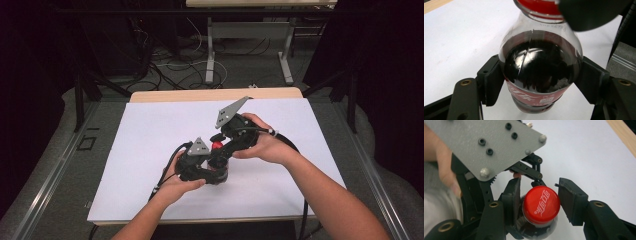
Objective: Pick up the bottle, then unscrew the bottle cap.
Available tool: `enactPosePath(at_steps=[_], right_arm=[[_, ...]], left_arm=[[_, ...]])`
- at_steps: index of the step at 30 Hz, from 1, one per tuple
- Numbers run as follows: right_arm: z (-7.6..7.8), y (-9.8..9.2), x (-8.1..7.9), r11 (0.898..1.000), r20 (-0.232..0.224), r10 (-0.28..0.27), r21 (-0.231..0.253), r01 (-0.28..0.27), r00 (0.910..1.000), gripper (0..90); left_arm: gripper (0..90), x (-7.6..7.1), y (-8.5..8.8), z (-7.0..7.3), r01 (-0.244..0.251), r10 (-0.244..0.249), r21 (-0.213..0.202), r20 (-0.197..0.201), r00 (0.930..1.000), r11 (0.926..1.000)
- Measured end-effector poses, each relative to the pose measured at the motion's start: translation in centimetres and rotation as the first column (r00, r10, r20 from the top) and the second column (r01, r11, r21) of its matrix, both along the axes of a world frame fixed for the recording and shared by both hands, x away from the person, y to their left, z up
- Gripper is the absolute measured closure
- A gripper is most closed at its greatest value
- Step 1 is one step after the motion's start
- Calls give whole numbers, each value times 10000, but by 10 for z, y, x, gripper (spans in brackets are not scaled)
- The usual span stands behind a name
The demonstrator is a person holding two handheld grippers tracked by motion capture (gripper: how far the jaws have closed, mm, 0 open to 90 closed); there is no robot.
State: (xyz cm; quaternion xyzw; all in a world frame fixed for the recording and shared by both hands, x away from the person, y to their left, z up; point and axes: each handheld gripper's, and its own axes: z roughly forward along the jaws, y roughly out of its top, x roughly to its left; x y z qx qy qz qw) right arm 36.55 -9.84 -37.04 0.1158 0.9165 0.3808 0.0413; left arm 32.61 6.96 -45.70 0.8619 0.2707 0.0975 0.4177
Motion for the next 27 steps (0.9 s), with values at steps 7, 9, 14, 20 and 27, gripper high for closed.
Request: enactPosePath(at_steps=[7, 9, 14, 20, 27], right_arm=[[2, 0, -11, 9734, 17, -2249, 457, 2246, 9744, 482], [1, 0, -12, 9690, 156, -2425, 526, 2414, 9700, 488], [-3, 4, -21, 9480, 411, -3147, 632, 3118, 9483, 518], [-8, 9, -22, 9445, 392, -3267, 508, 3246, 9443, 593], [-4, 3, -7, 9903, -100, -1378, 177, 1380, 9904, 608]], left_arm=[[304, 3, 4, 0, -290, 290, -61, -28, 9996, 9996], [303, 3, 3, -1, -449, 448, -187, -57, 9990, 9988], [303, 4, 4, -1, -609, 608, -122, -81, 9981, 9981], [304, 3, 3, -2, -457, 455, -115, -125, 9989, 9989], [304, 1, 1, -2, -190, 189, -200, -87, 9998, 9996]])
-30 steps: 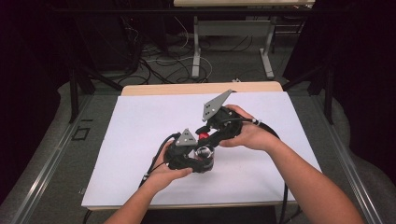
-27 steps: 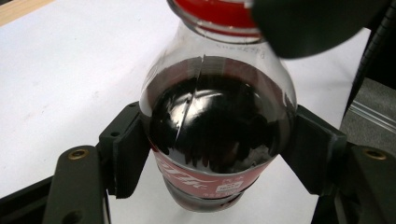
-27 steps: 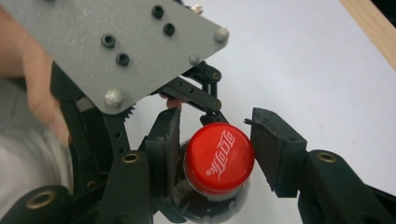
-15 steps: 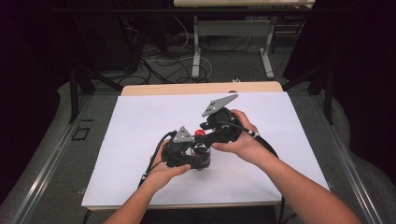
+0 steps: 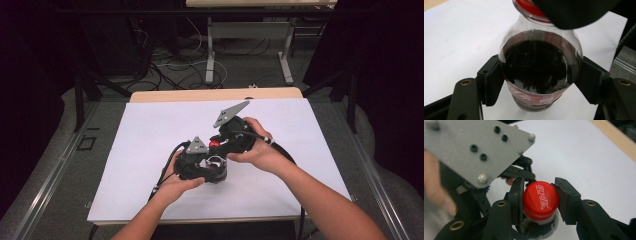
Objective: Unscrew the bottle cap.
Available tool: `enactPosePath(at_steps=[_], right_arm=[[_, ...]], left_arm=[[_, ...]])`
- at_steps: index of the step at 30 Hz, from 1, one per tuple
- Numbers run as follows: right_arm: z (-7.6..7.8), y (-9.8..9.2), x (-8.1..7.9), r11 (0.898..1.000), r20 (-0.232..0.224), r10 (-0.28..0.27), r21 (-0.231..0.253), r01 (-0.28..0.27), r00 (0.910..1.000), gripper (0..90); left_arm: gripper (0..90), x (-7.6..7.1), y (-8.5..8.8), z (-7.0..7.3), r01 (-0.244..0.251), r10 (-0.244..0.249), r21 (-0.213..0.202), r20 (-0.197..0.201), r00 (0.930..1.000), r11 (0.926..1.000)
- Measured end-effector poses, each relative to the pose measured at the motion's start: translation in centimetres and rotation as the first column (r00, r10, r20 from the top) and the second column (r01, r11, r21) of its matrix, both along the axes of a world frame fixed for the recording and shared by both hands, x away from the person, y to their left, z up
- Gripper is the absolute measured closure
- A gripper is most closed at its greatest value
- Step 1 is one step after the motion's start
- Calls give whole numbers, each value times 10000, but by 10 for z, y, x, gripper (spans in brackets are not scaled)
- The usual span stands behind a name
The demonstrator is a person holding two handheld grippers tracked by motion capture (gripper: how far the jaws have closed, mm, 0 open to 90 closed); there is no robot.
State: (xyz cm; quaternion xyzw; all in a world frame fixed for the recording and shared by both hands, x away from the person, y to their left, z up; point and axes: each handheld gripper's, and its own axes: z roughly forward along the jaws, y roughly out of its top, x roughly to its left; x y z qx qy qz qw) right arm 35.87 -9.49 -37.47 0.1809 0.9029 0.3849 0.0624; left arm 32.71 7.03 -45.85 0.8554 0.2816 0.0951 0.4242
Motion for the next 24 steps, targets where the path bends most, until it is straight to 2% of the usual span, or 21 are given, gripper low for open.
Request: enactPosePath(at_steps=[1, 2, 3, 4, 5, 8, 11, 12, 13, 14, 15, 16, 17, 19, 21, 22, 23, 24], right_arm=[[3, -2, 6, 9950, -83, 980, -186, -981, 9952, 608], [3, -2, 6, 9950, -83, 980, -186, -981, 9952, 608], [4, -3, 7, 9924, -238, 1201, -232, -1207, 9925, 608], [5, -4, 9, 9853, -210, 1680, -282, -1686, 9856, 608], [6, -4, 11, 9817, -139, 1875, -322, -1878, 9822, 608], [7, -4, 14, 9620, -67, 2672, -572, -2671, 9636, 607], [7, -6, 16, 9415, -91, 3330, -517, -3330, 9429, 607], [8, -7, 16, 9444, -278, 3226, -581, -3237, 9461, 607], [8, -7, 16, 9434, -223, 3267, -535, -3274, 9449, 605], [7, -7, 16, 9465, -223, 3183, -481, -3190, 9477, 603], [7, -7, 15, 9543, -162, 2940, -515, -2944, 9557, 585], [8, -6, 13, 9596, -136, 2764, -501, -2768, 9609, 535], [9, -6, 12, 9637, -6, 2625, -497, -2622, 9649, 522], [10, -5, 6, 9781, -157, 2051, -342, -2055, 9786, 497], [10, -3, 2, 9880, 290, 1528, -276, -1520, 9878, 496], [10, -2, 0, 9922, 444, 1231, -276, -1220, 9914, 496], [11, -2, -2, 9952, 457, 941, -294, -928, 9945, 497], [11, -1, -5, 9982, 685, 522, -319, -501, 9963, 497]], left_arm=[[304, -1, 0, 0, 108, -108, 11, -23, 9999, 9999], [304, -1, -1, 1, 130, -130, -18, -7, 9999, 9999], [304, -1, 0, 2, 276, -276, 47, -26, 9996, 9996], [303, -1, -1, 1, 284, -284, -37, 16, 9996, 9996], [304, -2, -1, 1, 278, -278, -63, -32, 9996, 9996], [304, -4, -2, 1, 488, -488, -10, -22, 9988, 9988], [303, -5, -4, 1, 610, -611, -58, -90, 9981, 9981], [303, -4, -3, 1, 633, -634, -76, -108, 9979, 9980], [303, -4, -3, 1, 610, -610, -83, -116, 9981, 9981], [303, -4, -3, 1, 574, -575, -77, -124, 9983, 9983], [303, -3, -3, 2, 566, -566, -21, -143, 9983, 9984], [303, -3, -3, 1, 423, -424, -50, -118, 9990, 9991], [303, -2, -2, 1, 342, -342, -56, -18, 9994, 9994], [303, -1, -1, 1, 216, -215, 46, -53, 9998, 9998], [303, 1, 1, 1, 38, -38, 27, -104, 9999, 10000], [303, 1, 1, 1, -106, 105, -119, -99, 9999, 9999], [303, 1, 2, 1, -112, 112, -13, -50, 9999, 9999], [303, 2, 3, 1, -182, 182, 15, -40, 9998, 9998]])
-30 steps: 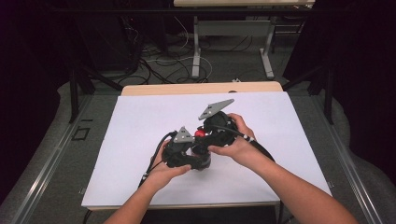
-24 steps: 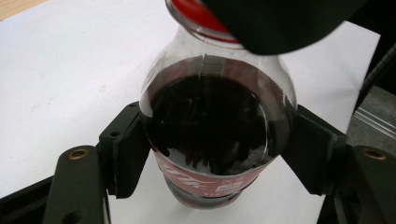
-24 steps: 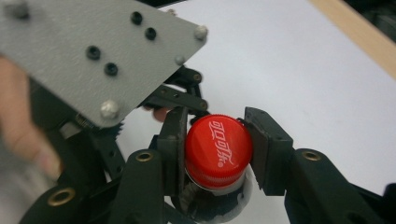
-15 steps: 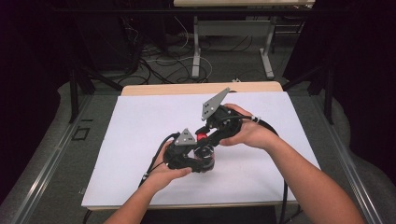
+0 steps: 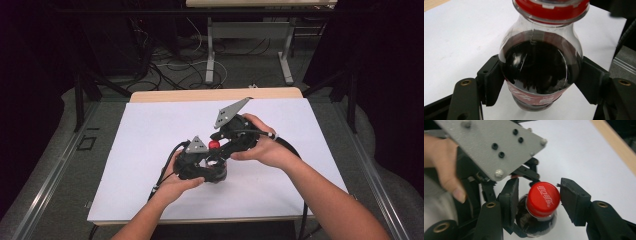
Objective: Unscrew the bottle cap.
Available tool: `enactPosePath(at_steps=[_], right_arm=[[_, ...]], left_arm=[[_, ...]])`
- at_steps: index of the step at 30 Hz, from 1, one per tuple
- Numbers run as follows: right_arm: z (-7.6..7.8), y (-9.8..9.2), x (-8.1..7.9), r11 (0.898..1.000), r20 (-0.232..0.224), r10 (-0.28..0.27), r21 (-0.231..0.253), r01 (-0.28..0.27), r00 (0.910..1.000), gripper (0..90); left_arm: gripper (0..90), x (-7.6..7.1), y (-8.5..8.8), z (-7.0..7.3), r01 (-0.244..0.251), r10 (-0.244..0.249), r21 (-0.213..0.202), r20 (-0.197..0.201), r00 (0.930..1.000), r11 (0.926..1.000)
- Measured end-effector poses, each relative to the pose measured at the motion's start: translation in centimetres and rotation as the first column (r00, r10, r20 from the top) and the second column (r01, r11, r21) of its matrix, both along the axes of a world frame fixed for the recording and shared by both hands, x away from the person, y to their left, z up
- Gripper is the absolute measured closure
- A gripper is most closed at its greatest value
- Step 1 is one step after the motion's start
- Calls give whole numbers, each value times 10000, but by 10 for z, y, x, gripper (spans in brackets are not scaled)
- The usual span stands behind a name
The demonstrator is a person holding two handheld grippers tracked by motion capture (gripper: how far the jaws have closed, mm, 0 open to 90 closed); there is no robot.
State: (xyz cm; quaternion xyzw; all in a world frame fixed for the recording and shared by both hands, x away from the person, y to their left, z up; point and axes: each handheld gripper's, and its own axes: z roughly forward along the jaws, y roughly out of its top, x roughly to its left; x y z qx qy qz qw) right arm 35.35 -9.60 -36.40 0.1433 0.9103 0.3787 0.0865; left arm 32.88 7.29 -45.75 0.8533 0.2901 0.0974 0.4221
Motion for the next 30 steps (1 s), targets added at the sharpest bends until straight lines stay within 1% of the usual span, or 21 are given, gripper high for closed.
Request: enactPosePath(at_steps=[1, 2, 3, 4, 5, 7, 8, 11, 12, 14, 16, 18, 19, 20, 22, 25, 26, 27, 28, 29, 30], right_arm=[[-1, 0, -2, 9997, 107, -252, 49, 252, 9996, 497], [-2, 0, -3, 9992, 214, -407, 40, 406, 9989, 498], [-2, 1, -4, 9982, 190, -603, 72, 601, 9980, 498], [-4, 1, -6, 9966, 250, -801, 195, 796, 9965, 498], [-5, 1, -7, 9962, 206, -852, 194, 848, 9962, 499], [-7, 3, -9, 9949, 331, -1009, 124, 1006, 9943, 504], [-8, 3, -11, 9928, 378, -1198, 111, 1194, 9921, 507], [-10, 5, -13, 9889, 253, -1460, 318, 1452, 9890, 507], [-11, 5, -14, 9884, 256, -1485, 361, 1475, 9886, 507], [-12, 7, -13, 9888, 504, -1450, 443, 1428, 9881, 519], [-13, 8, -13, 9889, 418, -1435, 450, 1416, 9888, 517], [-13, 9, -12, 9901, 431, -1351, 448, 1332, 9899, 527], [-13, 10, -12, 9897, 412, -1392, 390, 1376, 9894, 528], [-14, 10, -10, 9912, 454, -1285, 375, 1268, 9907, 533], [-13, 10, -9, 9916, 390, -1268, 290, 1257, 9912, 576], [-11, 8, -3, 9967, 194, -799, 133, 797, 9966, 604], [-10, 7, -2, 9981, 19, -615, 92, 615, 9981, 606], [-9, 6, 1, 9993, 6, -361, 56, 361, 9993, 607], [-8, 6, 2, 9999, -155, -141, 72, 142, 9998, 608], [-7, 5, 5, 10000, -229, 71, 42, -70, 9997, 609], [-6, 4, 7, 9993, -349, 367, -35, -368, 9987, 610]], left_arm=[[303, 0, 1, 1, -15, 15, 81, -14, 10000, 10000], [303, 1, 1, 0, -79, 79, 34, -7, 10000, 10000], [303, 1, 2, 0, -95, 95, 26, -28, 10000, 10000], [303, 1, 2, 0, -148, 147, 70, 43, 9999, 9999], [303, 1, 2, 1, -159, 159, 96, -18, 9999, 9998], [303, 1, 2, 1, -190, 191, 155, -59, 9998, 9997], [303, 1, 2, 1, -249, 250, 185, -94, 9996, 9995], [303, 1, 2, 1, -291, 293, 191, -92, 9995, 9994], [303, 0, 1, 0, -317, 318, 85, -130, 9994, 9995], [303, 0, 0, 0, -247, 247, 19, -28, 9997, 9997], [303, 0, -1, 0, -214, 214, 40, -31, 9998, 9998], [303, -1, -2, 0, -160, 161, 29, -55, 9999, 9999], [303, -2, -3, 0, -133, 133, 21, -68, 9999, 9999], [303, -2, -3, 0, -107, 107, 39, -69, 9999, 9999], [303, -2, -3, -1, 9, -9, 82, -95, 10000, 10000], [303, -2, -4, -1, 113, -112, 72, -107, 9999, 9999], [303, -2, -4, 0, 150, -149, 59, -128, 9998, 9999], [303, -2, -4, 0, 180, -180, 29, -103, 9998, 9998], [303, -3, -4, 0, 205, -205, -4, -86, 9998, 9998], [303, -3, -2, 2, 491, -485, 227, -267, 9985, 9985], [303, -4, -4, 1, 357, -356, 94, -109, 9993, 9993]])
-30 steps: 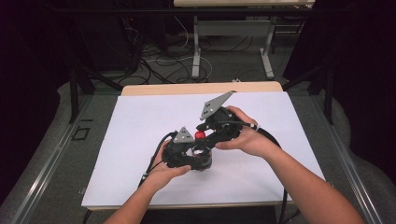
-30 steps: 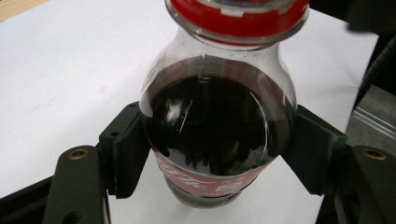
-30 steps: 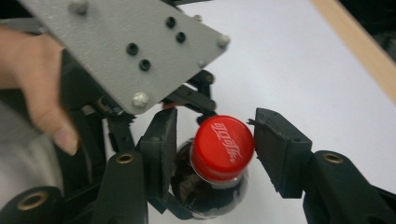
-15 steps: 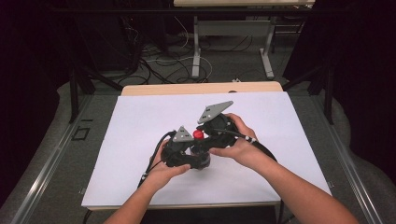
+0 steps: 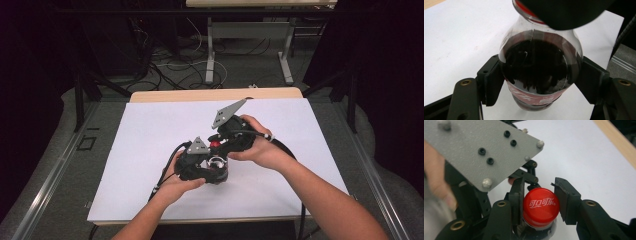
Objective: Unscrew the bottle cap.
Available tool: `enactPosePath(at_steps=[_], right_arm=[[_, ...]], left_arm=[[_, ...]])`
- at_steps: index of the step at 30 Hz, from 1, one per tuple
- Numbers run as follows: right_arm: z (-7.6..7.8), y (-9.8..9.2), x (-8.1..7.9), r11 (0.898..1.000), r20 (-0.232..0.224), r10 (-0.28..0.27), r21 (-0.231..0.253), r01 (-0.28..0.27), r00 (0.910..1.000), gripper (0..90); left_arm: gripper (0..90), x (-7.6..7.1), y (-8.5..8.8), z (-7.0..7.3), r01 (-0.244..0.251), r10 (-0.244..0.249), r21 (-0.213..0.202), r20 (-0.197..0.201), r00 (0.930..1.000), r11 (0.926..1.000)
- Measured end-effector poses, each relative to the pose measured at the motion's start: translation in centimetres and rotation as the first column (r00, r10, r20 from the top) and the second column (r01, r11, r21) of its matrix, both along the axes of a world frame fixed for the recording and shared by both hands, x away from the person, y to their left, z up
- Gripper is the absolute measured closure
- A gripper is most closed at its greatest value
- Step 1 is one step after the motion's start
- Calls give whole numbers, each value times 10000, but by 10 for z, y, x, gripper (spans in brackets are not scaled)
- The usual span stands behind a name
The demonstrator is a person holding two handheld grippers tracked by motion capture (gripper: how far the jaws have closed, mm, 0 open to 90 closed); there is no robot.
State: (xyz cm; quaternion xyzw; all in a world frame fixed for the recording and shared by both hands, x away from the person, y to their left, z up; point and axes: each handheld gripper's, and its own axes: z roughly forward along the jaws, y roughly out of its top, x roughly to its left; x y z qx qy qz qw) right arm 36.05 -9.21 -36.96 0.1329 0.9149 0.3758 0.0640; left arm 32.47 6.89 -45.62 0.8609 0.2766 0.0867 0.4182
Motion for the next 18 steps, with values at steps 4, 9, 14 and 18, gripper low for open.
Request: enactPosePath(at_steps=[4, 9, 14, 18], right_arm=[[5, -6, 7, 9954, -265, 941, 225, -935, 9952, 611], [7, -8, 6, 9979, -87, 628, 182, -627, 9980, 610], [9, -10, 5, 9986, 0, 444, 297, -444, 9990, 610], [10, -13, 5, 9988, -42, 336, 349, -334, 9994, 610]], left_arm=[[303, 0, -2, -2, 116, -117, 5, 110, 9999, 9999], [303, 1, -2, -2, 93, -94, 124, 127, 9999, 9999], [303, 3, 0, -4, -111, 111, -16, 78, 9999, 9999], [303, 5, 3, -5, -173, 173, 4, -74, 9998, 9998]])
